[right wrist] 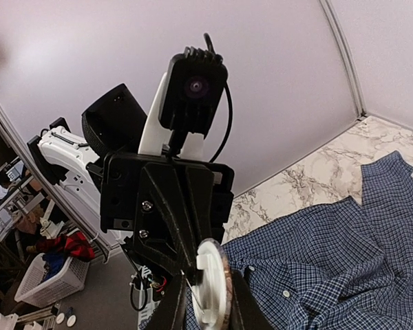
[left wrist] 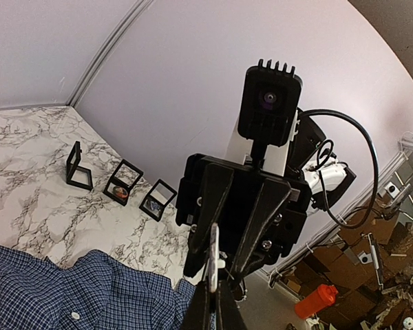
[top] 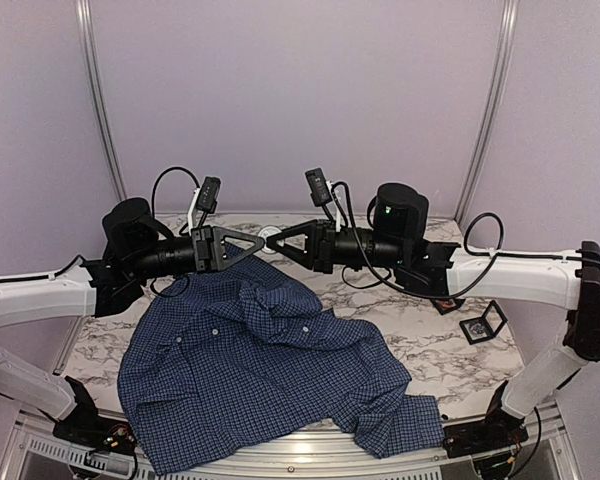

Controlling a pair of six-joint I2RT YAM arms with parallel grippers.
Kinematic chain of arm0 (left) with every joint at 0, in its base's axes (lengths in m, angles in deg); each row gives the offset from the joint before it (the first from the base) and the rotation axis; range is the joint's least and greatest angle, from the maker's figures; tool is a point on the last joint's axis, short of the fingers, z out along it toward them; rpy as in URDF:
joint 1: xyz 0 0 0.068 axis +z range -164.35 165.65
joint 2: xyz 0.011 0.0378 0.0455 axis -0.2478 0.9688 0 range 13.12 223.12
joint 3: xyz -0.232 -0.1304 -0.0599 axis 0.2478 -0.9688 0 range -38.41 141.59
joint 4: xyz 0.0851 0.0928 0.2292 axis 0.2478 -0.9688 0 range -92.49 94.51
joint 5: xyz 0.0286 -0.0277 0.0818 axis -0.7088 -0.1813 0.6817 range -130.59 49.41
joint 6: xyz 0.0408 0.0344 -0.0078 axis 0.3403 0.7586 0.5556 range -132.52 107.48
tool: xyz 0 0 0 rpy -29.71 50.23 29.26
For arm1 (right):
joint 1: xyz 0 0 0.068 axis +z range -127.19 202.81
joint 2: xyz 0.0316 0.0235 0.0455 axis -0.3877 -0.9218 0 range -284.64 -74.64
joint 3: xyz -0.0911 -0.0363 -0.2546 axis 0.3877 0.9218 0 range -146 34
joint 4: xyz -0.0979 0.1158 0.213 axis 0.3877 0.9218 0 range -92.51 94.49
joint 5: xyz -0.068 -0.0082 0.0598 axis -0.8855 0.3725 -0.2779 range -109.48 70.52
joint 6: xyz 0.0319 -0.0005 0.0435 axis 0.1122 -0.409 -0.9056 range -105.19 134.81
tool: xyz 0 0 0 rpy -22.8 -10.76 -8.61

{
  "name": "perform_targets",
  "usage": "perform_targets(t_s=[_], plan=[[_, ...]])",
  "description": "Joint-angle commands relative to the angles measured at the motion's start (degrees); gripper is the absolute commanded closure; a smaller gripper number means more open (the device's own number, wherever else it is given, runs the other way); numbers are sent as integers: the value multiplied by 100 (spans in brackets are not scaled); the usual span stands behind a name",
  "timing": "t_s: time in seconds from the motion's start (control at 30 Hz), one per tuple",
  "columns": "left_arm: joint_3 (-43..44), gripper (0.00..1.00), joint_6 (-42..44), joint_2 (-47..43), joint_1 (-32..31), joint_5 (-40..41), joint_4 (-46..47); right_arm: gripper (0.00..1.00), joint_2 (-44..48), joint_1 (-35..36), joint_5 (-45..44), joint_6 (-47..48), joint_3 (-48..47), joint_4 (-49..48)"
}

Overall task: Remove the brooch from the garment
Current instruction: Close the brooch securely.

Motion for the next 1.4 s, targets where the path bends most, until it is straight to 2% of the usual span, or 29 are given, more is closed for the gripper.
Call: perform_targets(t_s=[0.0, 0.3, 0.8, 1.37], plan=[[193, 100, 133, -41, -42, 31, -146, 84, -54, 66, -67, 22, -162, 80], [220, 100, 267, -106, -101, 122, -265, 88, -15, 58, -259, -116, -156, 67], [193, 100, 370, -250, -203, 407, -356, 91, -118, 61, -586, -785, 17, -643], [-146, 100, 4, -370, -285, 805, 140, 91, -47, 58, -863, -931, 114, -917]])
